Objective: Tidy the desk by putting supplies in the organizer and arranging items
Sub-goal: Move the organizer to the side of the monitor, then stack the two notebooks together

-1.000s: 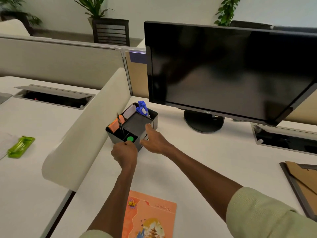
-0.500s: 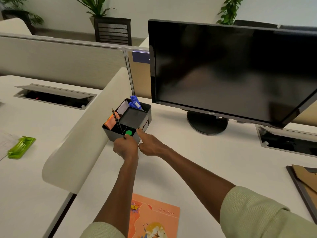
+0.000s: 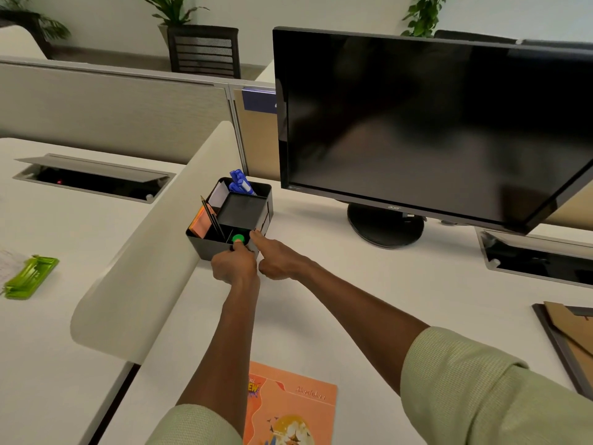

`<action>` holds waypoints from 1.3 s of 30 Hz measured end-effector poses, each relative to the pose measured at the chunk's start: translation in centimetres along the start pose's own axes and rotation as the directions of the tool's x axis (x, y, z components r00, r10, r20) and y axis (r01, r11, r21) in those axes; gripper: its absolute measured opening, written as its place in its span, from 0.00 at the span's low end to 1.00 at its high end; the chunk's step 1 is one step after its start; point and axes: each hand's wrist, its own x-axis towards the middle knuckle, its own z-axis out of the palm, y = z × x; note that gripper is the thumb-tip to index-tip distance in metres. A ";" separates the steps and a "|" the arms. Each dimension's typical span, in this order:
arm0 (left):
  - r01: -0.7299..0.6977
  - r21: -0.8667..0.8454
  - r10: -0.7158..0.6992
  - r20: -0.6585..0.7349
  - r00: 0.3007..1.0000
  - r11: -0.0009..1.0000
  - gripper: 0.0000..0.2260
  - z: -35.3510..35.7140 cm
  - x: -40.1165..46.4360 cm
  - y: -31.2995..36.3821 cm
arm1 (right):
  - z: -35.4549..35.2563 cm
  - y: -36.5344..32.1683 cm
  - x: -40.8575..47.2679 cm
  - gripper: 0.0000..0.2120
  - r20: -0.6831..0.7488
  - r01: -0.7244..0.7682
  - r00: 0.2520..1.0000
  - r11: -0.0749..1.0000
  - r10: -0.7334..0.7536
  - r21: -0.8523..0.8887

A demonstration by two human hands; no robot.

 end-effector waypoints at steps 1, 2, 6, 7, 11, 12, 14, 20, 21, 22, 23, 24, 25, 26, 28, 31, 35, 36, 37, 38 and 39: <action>0.003 0.002 -0.003 0.006 1.000 1.000 0.17 0.0 0.2 -0.1 | 0.0 0.0 0.0 0.34 0.001 0.003 1.000 1.000 -0.003 0.001; 0.007 0.006 -0.008 0.014 1.000 1.000 0.17 -0.2 0.3 -0.1 | 0.0 0.0 -0.1 0.34 -0.001 0.005 1.000 1.000 -0.005 0.002; 0.034 0.003 -0.034 0.026 0.999 0.999 0.18 -0.7 0.5 -0.8 | 0.2 0.1 -0.7 0.29 -0.045 0.002 0.999 1.000 -0.001 0.022; 0.047 -0.013 -0.046 0.033 0.998 0.999 0.17 -0.9 0.4 -1.1 | 0.3 0.3 -0.8 0.28 -0.070 0.002 0.998 0.999 0.001 0.036; 0.155 -0.075 -0.150 0.065 0.987 0.985 0.15 -2.1 -0.3 -2.3 | 1.3 2.1 -1.5 0.29 -0.213 -0.045 0.974 0.989 0.074 0.141; 0.176 -0.065 -0.170 0.087 0.982 0.982 0.15 -2.6 -0.7 -2.7 | 1.6 2.7 -1.8 0.31 -0.235 -0.073 0.966 0.985 0.108 0.155; 0.185 -0.090 -0.167 0.179 0.970 0.979 0.13 -3.5 -1.7 -3.7 | 2.3 4.2 -2.9 0.31 -0.260 -0.113 0.954 0.982 0.149 0.149; -0.018 -0.028 0.025 0.301 0.953 0.999 0.06 -8.5 -5.1 -7.6 | 5.4 8.4 -9.3 0.24 -0.355 -0.172 0.898 0.951 0.259 0.258; -0.097 0.042 0.078 0.330 0.941 0.994 0.04 -9.3 -5.6 -8.0 | 6.0 8.8 -10.4 0.22 -0.379 -0.180 0.883 0.946 0.276 0.270; -0.173 0.123 0.120 0.356 0.927 0.977 0.05 -10.2 -6.0 -8.6 | 6.6 9.2 -11.5 0.20 -0.396 -0.190 0.870 0.940 0.295 0.282; -0.235 0.200 0.146 0.380 0.914 0.951 0.03 -11.0 -6.3 -9.2 | 7.3 9.4 -12.6 0.18 -0.403 -0.209 0.857 0.931 0.322 0.299; -0.282 0.286 0.158 0.391 0.907 0.916 0.07 -11.9 -6.5 -10.0 | 8.0 9.6 -13.7 0.17 -0.400 -0.234 0.846 0.920 0.353 0.316; -0.318 0.388 0.155 0.395 0.906 0.865 0.14 -12.7 -6.5 -10.8 | 8.8 9.7 -14.8 0.17 -0.385 -0.265 0.839 0.907 0.384 0.328; -0.336 0.492 0.138 0.395 0.908 0.803 0.20 -13.5 -6.6 -11.6 | 9.5 9.7 -16.0 0.17 -0.362 -0.300 0.835 0.895 0.413 0.330; -0.305 0.650 0.071 0.360 0.930 0.696 0.28 -14.7 -6.8 -12.9 | 10.8 9.5 -17.9 0.17 -0.297 -0.381 0.835 0.876 0.464 0.296; -0.247 0.729 0.030 0.297 0.954 0.638 0.35 -16.4 -8.1 -14.1 | 12.6 9.0 -20.3 0.11 -0.190 -0.444 0.848 0.860 0.494 0.253; -0.311 0.733 0.070 0.339 0.938 0.605 0.28 -17.3 -8.3 -15.5 | 15.1 8.3 -21.7 0.08 -0.139 -0.426 0.865 0.852 0.482 0.304; -0.340 0.733 0.084 0.363 0.928 0.589 0.25 -17.3 -8.0 -15.9 | 15.5 8.0 -21.8 0.08 -0.148 -0.418 0.864 0.850 0.481 0.319; -0.362 0.733 0.092 0.382 0.920 0.577 0.22 -17.3 -7.6 -16.3 | 15.8 7.8 -21.8 0.07 -0.157 -0.414 0.859 0.841 0.488 0.350; -0.381 0.728 0.106 0.395 0.913 0.569 0.20 -17.3 -7.4 -16.5 | 16.1 7.7 -21.7 0.06 -0.161 -0.407 0.853 0.826 0.496 0.390; -0.388 0.720 0.116 0.398 0.910 0.576 0.17 -17.4 -7.4 -16.5 | 16.4 7.7 -21.7 0.05 -0.164 -0.398 0.847 0.808 0.505 0.434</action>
